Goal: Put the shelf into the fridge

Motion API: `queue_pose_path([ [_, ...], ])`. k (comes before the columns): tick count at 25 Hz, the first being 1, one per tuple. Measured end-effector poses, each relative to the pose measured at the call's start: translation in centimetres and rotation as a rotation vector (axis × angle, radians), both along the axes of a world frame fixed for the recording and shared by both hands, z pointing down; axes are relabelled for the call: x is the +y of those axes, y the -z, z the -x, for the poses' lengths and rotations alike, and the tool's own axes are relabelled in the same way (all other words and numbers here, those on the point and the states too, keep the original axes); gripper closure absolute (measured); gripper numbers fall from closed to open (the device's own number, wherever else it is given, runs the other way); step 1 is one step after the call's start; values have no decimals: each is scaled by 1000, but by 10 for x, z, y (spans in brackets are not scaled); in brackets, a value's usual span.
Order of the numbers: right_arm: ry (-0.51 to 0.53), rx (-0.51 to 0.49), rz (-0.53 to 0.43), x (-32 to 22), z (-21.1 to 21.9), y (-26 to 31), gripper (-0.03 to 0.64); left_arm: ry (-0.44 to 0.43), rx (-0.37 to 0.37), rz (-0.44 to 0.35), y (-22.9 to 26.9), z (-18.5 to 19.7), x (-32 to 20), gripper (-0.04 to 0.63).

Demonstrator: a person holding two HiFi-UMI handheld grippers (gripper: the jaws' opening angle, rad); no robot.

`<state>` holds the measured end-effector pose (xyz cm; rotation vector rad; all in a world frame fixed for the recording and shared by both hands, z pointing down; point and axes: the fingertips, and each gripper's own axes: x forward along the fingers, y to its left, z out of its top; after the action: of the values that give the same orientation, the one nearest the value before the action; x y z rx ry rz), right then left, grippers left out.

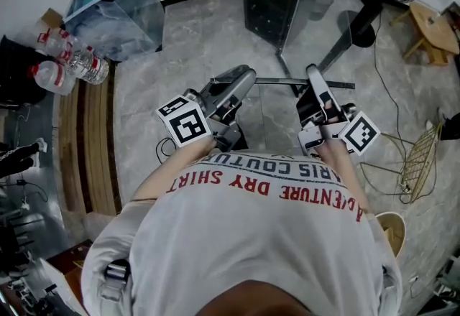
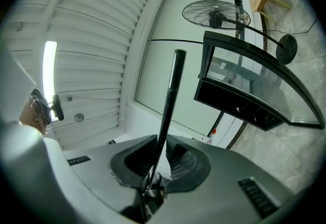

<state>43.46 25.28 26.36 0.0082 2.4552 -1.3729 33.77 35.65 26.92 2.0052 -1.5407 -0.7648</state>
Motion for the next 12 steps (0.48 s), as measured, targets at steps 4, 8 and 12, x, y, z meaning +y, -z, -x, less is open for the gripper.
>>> queue_pose_path([
  [4, 2, 18, 12, -6, 13, -9, 561, 5, 22, 9, -9, 12, -5, 471],
  [8, -2, 35, 14, -14, 34, -10, 561, -2, 33, 21, -11, 33, -14, 471],
  [12, -17, 46, 27, -30, 59, -13, 561, -15, 46, 29, -15, 60, -32, 471],
])
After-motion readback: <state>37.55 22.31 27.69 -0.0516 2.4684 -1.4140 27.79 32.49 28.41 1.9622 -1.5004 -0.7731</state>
